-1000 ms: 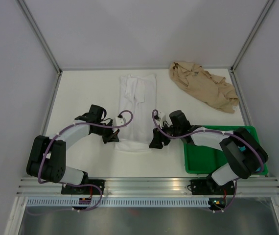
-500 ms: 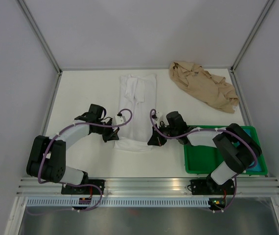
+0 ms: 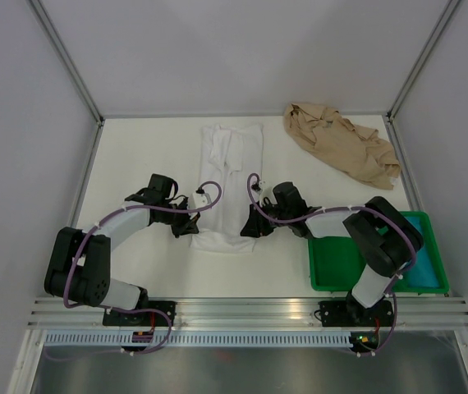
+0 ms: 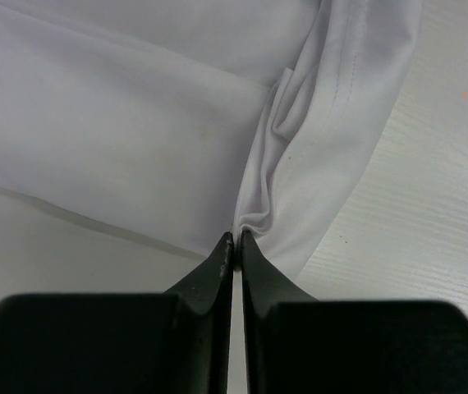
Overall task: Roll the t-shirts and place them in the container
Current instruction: Roll the tshirt
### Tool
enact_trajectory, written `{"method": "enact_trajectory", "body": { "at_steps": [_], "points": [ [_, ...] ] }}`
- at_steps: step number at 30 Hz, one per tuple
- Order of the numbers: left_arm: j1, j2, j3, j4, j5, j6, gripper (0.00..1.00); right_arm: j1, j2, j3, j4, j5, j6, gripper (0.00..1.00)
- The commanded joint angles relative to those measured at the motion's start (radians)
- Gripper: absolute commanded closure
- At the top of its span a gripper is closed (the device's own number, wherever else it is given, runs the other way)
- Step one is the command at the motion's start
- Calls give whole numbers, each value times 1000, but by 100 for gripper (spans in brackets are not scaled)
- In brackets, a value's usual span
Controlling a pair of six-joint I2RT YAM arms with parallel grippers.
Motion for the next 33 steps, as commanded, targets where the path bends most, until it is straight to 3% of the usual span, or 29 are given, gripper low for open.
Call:
{"method": "enact_trajectory", "body": {
  "at_steps": [1,8,15,23,33],
  "points": [
    [4,-31,-7,24,-1,-29,90,0,17,39,40,26,52,63],
    [4,-37,-17,22,-7,-53,94,-24,-119,6,-11,75,35,52],
    [4,-35,-19,21,-20,-73,98,-24,-265,-139,-14,141,64,50],
    [4,-41,-25,19,-21,-75,98,109,-233,-215,29,195,79,53],
    [4,-47,-27,21,-7,-72,98,129,-166,-199,30,248,88,56]
  ]
}}
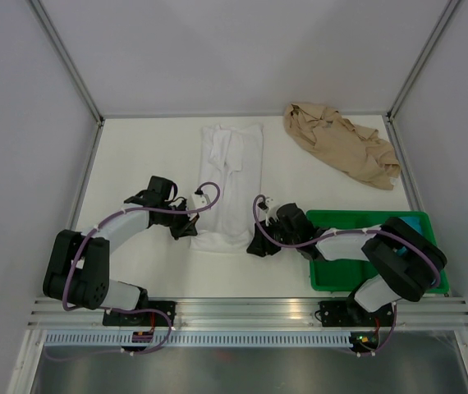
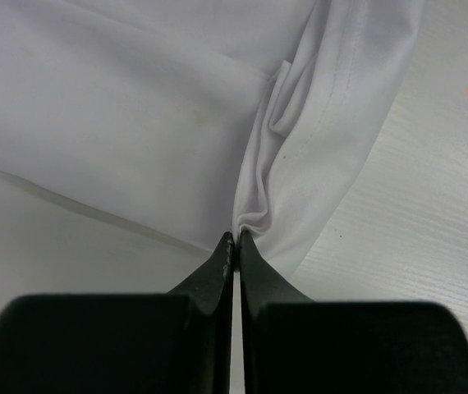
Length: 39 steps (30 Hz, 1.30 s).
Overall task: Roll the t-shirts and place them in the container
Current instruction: Roll the tshirt
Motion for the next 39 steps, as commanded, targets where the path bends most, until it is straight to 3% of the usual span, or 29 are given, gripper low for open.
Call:
{"method": "enact_trajectory", "body": {
  "at_steps": [1,6,7,8,11,13,25,26,31,34,36,39],
  "points": [
    [4,-28,-6,21,21,-24,98,9,47,32,27,35,14,56],
    [4,-28,-6,19,21,-24,98,19,75,51,48,19,13,63],
    [4,-28,-4,21,23,-24,98,21,73,49,48,19,11,68],
    [4,-28,-6,21,23,-26,98,24,64,46,47,16,13,81],
    [4,-27,-6,22,20,-29,98,24,27,29,20,6,4,95],
    [4,-27,-4,21,14,-29,98,23,-2,31,-52,-4,-21,99],
    [4,-34,-12,1,20,-32,98,10,36,26,-166,-145,-39,99],
    [4,-35,-15,-2,21,-35,98,6,33,23,-165,-142,-38,98],
    [3,-35,-18,-10,33,-47,98,-16,-2,48,-178,-114,-39,70],
    [3,-35,-18,-8,27,-49,98,-20,-53,66,-246,-88,-79,64],
    [3,-35,-18,-8,29,-49,98,-26,-86,72,-303,-62,-99,64],
    [3,-35,-20,-5,27,-53,98,-27,-151,78,-346,-40,-118,73]
  ]
}}
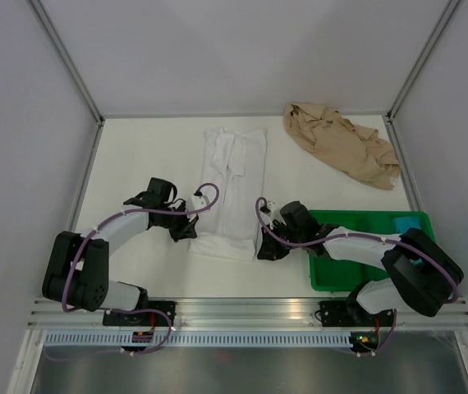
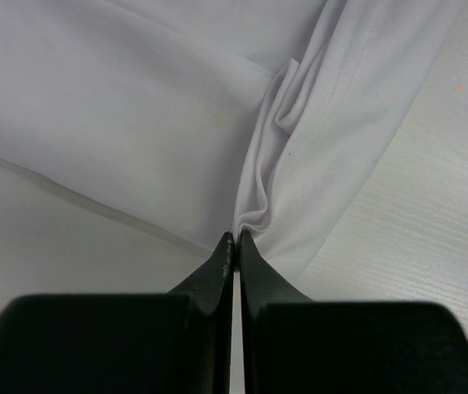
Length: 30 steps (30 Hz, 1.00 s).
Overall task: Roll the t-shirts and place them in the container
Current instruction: Roll the tshirt
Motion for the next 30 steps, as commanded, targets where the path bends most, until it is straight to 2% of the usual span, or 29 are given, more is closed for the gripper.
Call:
{"method": "enact_trajectory", "body": {
  "at_steps": [1,4,6,12,19,21,24,26,30],
  "points": [
    [2,-23,-5,5,25,-38,97,-5,-90,36,-56,41,-40,81],
    [2,-22,-3,12,19,-43,97,4,-104,31,58,18,-8,89],
    [2,-22,-3,20,15,-51,93,12,-86,34,137,11,31,90],
    [2,-20,-3,38,2,-57,92,21,82,76,281,-5,81,95],
    [2,-17,-5,40,-5,-66,90,18,172,68,274,43,75,99],
    [2,-17,-3,40,-13,-69,87,18,180,62,274,53,74,99],
    [2,-19,-5,43,-36,-72,75,17,192,60,264,60,69,99],
    [2,-22,-11,58,-71,-60,68,17,197,62,263,61,71,99],
    [2,-40,-37,173,-215,-67,69,15,189,82,242,70,59,99]
  ]
}}
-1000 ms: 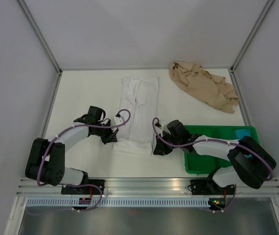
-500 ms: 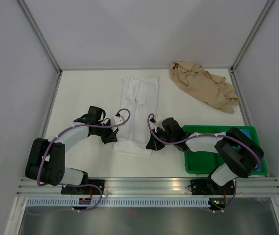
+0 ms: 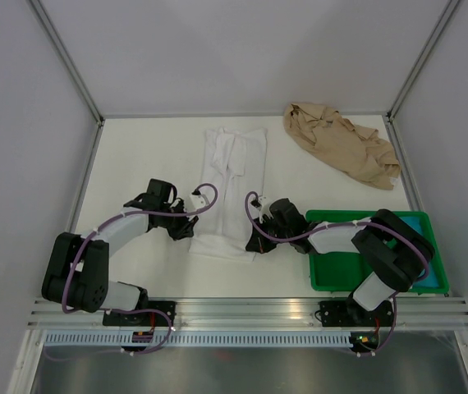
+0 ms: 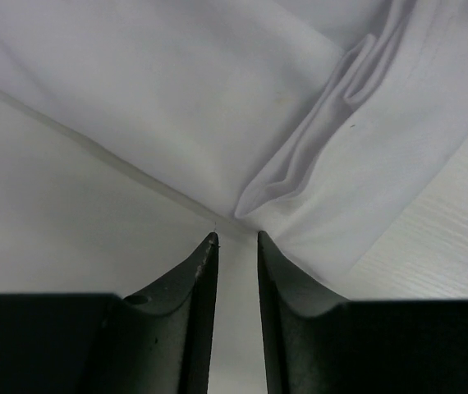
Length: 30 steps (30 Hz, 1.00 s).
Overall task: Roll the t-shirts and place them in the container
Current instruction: Roll the tshirt
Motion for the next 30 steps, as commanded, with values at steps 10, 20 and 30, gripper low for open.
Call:
{"method": "enact_trajectory", "body": {
  "at_steps": [10,20,30],
  "points": [
    [2,-175,63,37,26,159,66,-4,-106,83,-94,66,-111,91],
    [-148,-432,-178,-129,129,705,37,-4,-398,-4,-77,14,-390,57],
    [-155,-280,-163,-169,10,732,39,54,-393,-57,-139,9,-575,53]
  ]
}}
